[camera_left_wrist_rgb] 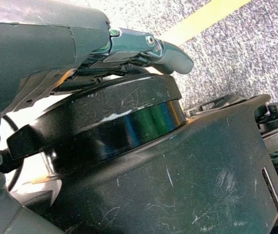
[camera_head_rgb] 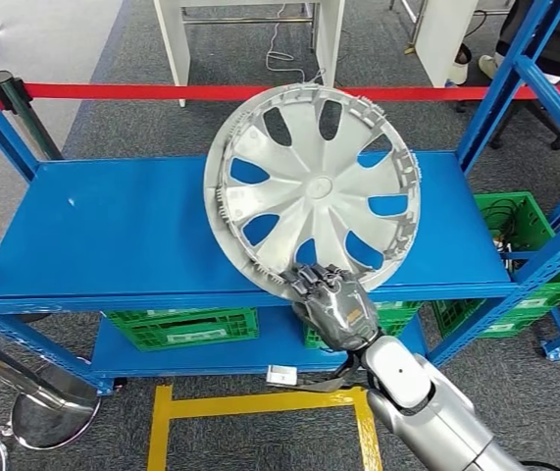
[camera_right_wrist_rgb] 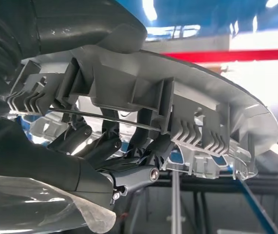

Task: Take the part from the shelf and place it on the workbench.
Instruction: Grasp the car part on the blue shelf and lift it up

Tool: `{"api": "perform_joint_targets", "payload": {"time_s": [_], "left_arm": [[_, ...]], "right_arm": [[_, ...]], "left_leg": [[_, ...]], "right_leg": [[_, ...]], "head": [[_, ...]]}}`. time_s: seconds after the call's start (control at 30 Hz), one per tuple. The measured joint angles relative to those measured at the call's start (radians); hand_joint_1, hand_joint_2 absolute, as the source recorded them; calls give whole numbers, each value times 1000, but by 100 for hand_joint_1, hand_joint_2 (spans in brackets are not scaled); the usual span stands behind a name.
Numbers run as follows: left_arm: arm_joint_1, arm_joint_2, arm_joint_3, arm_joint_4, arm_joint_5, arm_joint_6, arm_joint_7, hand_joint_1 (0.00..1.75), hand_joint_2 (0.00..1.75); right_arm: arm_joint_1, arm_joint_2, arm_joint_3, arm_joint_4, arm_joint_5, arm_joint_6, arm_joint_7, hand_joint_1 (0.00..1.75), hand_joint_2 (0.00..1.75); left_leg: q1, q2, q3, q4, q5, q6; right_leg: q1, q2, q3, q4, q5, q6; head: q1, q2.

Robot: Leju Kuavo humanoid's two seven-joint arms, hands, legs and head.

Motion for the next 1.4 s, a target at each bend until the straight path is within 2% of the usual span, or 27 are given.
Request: {"api": "perform_joint_targets", "payload": {"time_s": [0.5, 1.4], "left_arm": [[0, 4, 0, 0, 2, -1, -6, 0, 175], [0, -1, 0, 0, 4, 27, -9, 0, 175]], "right_arm": [[31, -47, -17, -140, -7, -33, -19, 175, 175], [50, -66, -18, -155, -4, -39, -24, 175, 175]], "left_leg": [[0, 0, 0, 0, 0, 0], [0, 0, 0, 0, 0, 0]], "right_leg": [[0, 0, 0, 0, 0, 0], [0, 0, -1, 0, 0, 0]], "head": [[0, 0], [0, 0]]}}
